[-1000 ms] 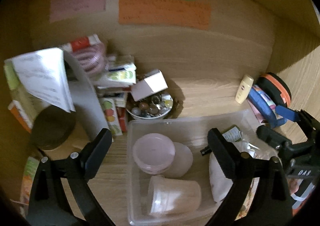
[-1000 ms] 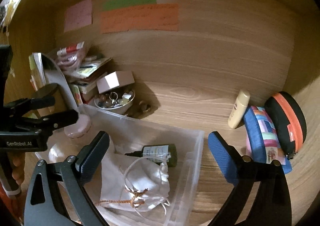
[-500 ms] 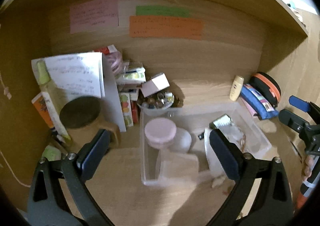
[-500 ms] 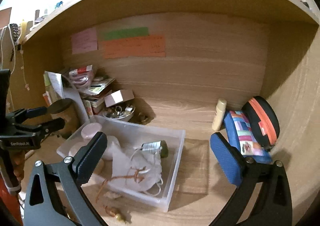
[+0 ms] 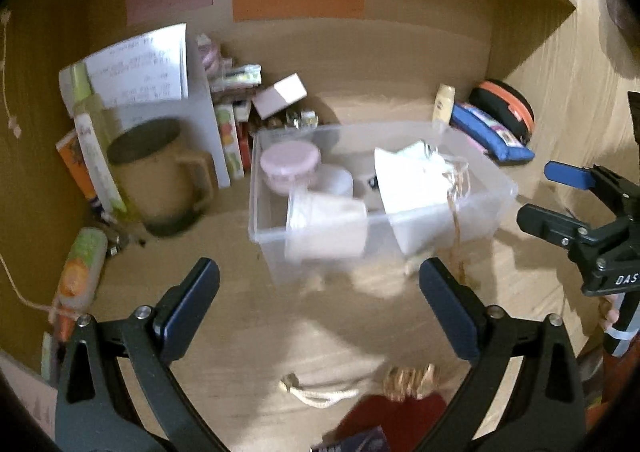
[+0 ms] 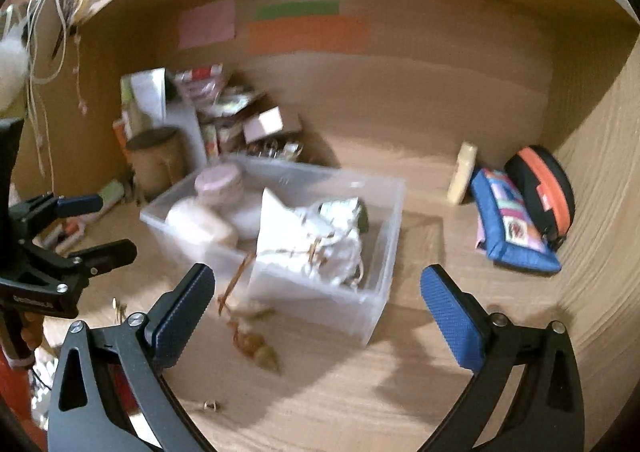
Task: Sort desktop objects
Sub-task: 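Withdraw both tools from the box toward the red pouch and beaded cord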
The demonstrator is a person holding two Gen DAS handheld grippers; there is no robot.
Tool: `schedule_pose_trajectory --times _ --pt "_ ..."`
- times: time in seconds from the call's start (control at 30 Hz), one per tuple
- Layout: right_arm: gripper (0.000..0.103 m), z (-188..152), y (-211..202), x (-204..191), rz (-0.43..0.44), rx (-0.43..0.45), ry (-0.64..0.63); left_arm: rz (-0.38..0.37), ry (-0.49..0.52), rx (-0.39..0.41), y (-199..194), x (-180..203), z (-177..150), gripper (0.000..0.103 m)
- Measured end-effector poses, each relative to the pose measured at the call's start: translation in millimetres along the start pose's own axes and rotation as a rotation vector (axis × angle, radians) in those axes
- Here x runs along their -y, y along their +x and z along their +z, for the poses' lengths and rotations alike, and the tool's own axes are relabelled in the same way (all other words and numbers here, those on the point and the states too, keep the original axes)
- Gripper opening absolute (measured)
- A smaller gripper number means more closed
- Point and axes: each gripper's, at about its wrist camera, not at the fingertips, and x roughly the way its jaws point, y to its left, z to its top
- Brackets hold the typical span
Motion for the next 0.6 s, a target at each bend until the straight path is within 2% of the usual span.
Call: schedule_pose_trajectory --times 0.17,0.33,0.5,0.6 --pt "0.103 -15.8 8.3 -3.3 0.024 -0.059 -0.008 0.013 -0.048 -0.051 -1.2 -12.9 -22.2 0.101" --pt "0.103 -29.7 18.3 -5.7 0.037 -0.116 -0.022 -0.053 -0.109 -0.119 -1.2 -17.0 -45.7 0.101" --pt "0.103 -38.4 29.1 -7.7 0.05 -0.161 -0.027 -0.112 -0.082 -0.16 1.2 -0.6 -57.4 0.101" --pt "0.103 -42.0 32.4 -8.5 0.052 -0.178 -0.029 -0.1 -0.035 -0.165 -3.5 9.3 -61.2 0.101"
